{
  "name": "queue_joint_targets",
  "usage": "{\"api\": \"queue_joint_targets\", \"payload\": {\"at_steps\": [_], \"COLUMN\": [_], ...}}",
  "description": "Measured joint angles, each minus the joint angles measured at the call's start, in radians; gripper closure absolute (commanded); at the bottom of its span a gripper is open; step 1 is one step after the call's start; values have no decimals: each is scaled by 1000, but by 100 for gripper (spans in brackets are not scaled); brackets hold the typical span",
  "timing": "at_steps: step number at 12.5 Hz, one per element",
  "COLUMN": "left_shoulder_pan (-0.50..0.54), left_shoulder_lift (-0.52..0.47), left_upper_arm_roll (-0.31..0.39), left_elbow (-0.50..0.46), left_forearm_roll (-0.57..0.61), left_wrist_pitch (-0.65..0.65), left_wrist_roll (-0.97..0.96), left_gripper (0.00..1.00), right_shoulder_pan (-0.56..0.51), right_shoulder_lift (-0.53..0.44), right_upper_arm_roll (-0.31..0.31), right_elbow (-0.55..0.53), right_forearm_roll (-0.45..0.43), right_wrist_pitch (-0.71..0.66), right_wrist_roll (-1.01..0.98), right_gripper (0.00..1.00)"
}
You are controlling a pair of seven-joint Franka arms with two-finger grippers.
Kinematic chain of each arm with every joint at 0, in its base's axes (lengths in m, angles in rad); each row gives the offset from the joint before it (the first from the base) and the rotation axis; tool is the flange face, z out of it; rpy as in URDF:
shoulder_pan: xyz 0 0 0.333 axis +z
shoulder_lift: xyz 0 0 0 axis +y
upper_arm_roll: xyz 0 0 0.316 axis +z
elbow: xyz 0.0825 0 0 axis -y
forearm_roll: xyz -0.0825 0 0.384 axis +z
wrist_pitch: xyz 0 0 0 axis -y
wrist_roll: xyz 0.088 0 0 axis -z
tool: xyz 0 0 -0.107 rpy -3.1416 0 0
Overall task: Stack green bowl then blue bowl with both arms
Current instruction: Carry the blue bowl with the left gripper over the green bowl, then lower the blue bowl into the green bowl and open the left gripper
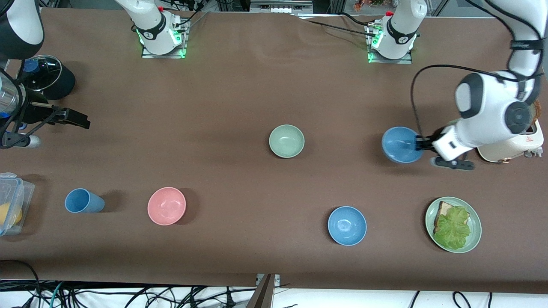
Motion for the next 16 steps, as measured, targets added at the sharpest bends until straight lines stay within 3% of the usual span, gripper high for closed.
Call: {"api": "queue_joint_targets", "payload": {"at_steps": [3, 6, 10, 16], "left_shoulder_pan": [-50, -98, -170, -242], "left_shoulder_lift": [2, 16, 92, 164], "left_upper_arm_roll": [-169, -270, -292, -295], "left_elbow": [-1, -1, 3, 59], "left_forearm_roll": [-10, -24, -94, -94], "left_wrist_pitch": [13, 105, 219, 247], "left_wrist_roll": [-247, -348, -390, -464], "left_gripper": [100, 100, 100, 100], "right_shoulder_pan": [-4, -5, -11, -12], "right_shoulder_lift": [0, 0, 0, -1], "right_upper_arm_roll": [-5, -7, -13, -13], "right_elbow": [0, 0, 0, 3], "right_forearm_roll": [0, 0, 0, 0], "right_wrist_pitch": [0, 0, 0, 0], "right_wrist_roll": [-1, -8, -14, -16], "right_gripper": [0, 0, 0, 0]}}
